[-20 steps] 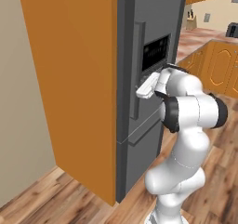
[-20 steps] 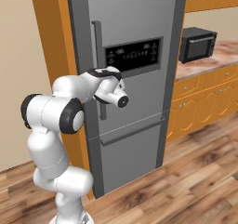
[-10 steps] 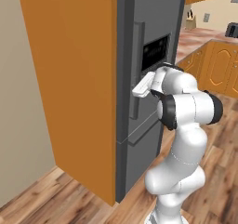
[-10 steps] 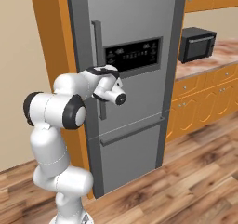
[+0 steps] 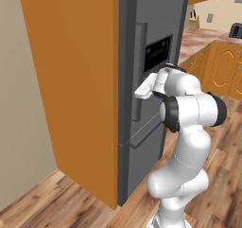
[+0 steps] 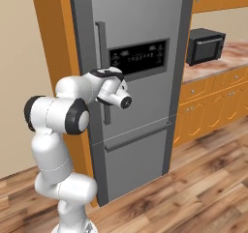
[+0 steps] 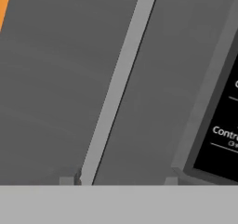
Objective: Open the fridge, grab two sodas, and place both sodas inside the bowl with ice on the dining counter.
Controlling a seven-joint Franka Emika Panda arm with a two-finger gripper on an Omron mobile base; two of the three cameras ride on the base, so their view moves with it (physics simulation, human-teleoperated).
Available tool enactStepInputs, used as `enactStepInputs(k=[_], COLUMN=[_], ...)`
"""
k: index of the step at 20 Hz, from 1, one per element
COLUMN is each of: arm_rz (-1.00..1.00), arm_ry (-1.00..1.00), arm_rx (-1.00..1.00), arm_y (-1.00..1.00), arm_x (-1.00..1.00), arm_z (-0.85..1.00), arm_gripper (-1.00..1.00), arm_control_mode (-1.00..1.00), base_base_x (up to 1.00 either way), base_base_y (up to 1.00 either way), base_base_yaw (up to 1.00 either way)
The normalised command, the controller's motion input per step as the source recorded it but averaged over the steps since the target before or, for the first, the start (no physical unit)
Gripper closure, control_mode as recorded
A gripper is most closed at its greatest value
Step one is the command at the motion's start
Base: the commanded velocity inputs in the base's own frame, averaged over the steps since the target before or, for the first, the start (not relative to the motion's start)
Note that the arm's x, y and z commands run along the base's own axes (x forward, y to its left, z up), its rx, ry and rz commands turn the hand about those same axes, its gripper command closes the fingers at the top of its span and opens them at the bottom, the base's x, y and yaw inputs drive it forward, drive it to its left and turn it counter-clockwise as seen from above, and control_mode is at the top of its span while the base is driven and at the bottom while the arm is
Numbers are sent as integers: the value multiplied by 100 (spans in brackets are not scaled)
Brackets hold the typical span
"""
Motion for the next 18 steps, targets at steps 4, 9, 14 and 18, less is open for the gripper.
enactStepInputs(k=[4,9,14,18], arm_rz=[-8,-13,-14,-12], arm_ry=[0,2,6,8], arm_rx=[0,0,0,0], arm_y=[-53,-93,-100,-100], arm_x=[-8,-23,-25,-17], arm_z=[5,10,10,7], arm_gripper=[100,100,100,100], arm_control_mode=[-100,-100,-100,-100], base_base_x=[0,0,0,0], base_base_y=[0,0,0,0], base_base_yaw=[0,0,0,0])
